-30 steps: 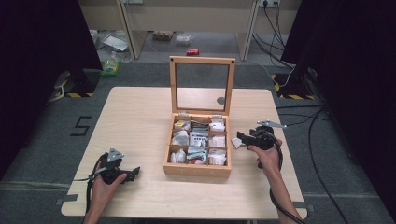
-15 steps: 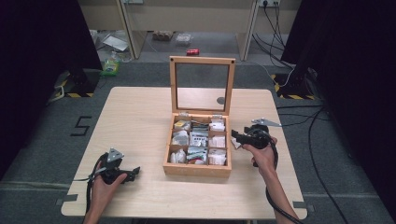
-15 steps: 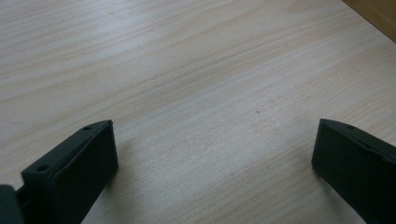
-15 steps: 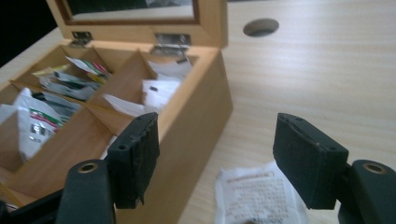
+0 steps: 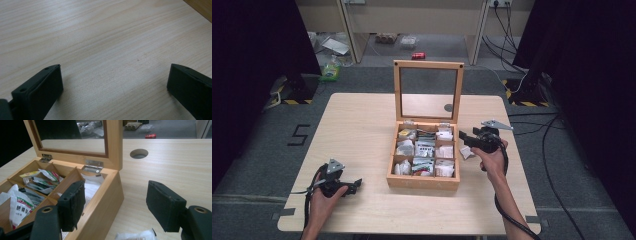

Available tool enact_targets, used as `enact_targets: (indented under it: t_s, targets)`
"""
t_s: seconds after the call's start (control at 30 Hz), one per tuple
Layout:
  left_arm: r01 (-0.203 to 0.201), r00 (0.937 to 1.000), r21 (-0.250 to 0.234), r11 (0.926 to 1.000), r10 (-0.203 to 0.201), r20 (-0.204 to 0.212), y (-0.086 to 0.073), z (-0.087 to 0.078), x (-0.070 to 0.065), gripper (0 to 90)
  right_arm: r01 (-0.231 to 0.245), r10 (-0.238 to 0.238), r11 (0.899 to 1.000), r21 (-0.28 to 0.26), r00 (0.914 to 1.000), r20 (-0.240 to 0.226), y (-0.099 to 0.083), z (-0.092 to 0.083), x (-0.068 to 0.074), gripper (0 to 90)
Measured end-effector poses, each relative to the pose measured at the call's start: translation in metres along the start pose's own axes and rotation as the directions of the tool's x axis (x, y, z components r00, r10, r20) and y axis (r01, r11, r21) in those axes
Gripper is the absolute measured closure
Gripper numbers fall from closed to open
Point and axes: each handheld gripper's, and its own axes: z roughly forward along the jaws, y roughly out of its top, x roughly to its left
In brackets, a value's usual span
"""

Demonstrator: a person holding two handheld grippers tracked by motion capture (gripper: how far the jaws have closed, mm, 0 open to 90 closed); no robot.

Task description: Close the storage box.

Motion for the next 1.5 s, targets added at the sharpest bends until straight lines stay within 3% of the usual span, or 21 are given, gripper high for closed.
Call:
enact_targets:
  t_s: [0.23,0.43,0.67,0.87,1.13,1.23,1.5]
  targets:
    - [0.001,1.0000,-0.001,1.0000,-0.001,0.000,0.000,0.000,0.000,0.0,-0.003,0.002,1.000,-0.019,0.9999,-0.012,0.014,0.009,0.000,32.0]
    - [0.000,1.0000,0.000,1.0000,0.000,0.000,0.000,0.000,0.000,0.0,0.040,-0.040,0.999,-0.025,0.9990,-0.019,0.027,0.020,-0.001,30.5]
    - [0.001,1.0000,0.000,1.0000,-0.001,0.000,0.000,0.000,0.000,0.0,0.020,-0.021,0.999,-0.029,0.9995,-0.022,0.036,0.035,-0.004,30.6]
    - [0.001,1.0000,-0.001,1.0000,-0.001,0.000,0.000,0.000,0.000,0.0,0.014,-0.015,1.000,-0.021,0.9996,-0.024,0.038,0.044,-0.004,33.9]
    - [0.001,1.0000,-0.001,1.0000,-0.001,0.000,0.000,0.000,0.000,0.0,0.046,-0.048,0.998,-0.035,0.9979,-0.044,0.044,0.054,-0.002,43.2]
    - [0.001,1.0000,-0.001,1.0000,-0.001,0.000,0.000,0.000,0.000,0.0,0.076,-0.077,0.997,-0.029,0.9960,-0.045,0.046,0.058,-0.001,45.9]
    - [0.001,1.0000,-0.001,1.0000,-0.001,-0.001,0.000,0.000,0.000,0.0,0.099,-0.099,0.995,-0.009,0.9941,-0.044,0.050,0.066,0.001,50.2]
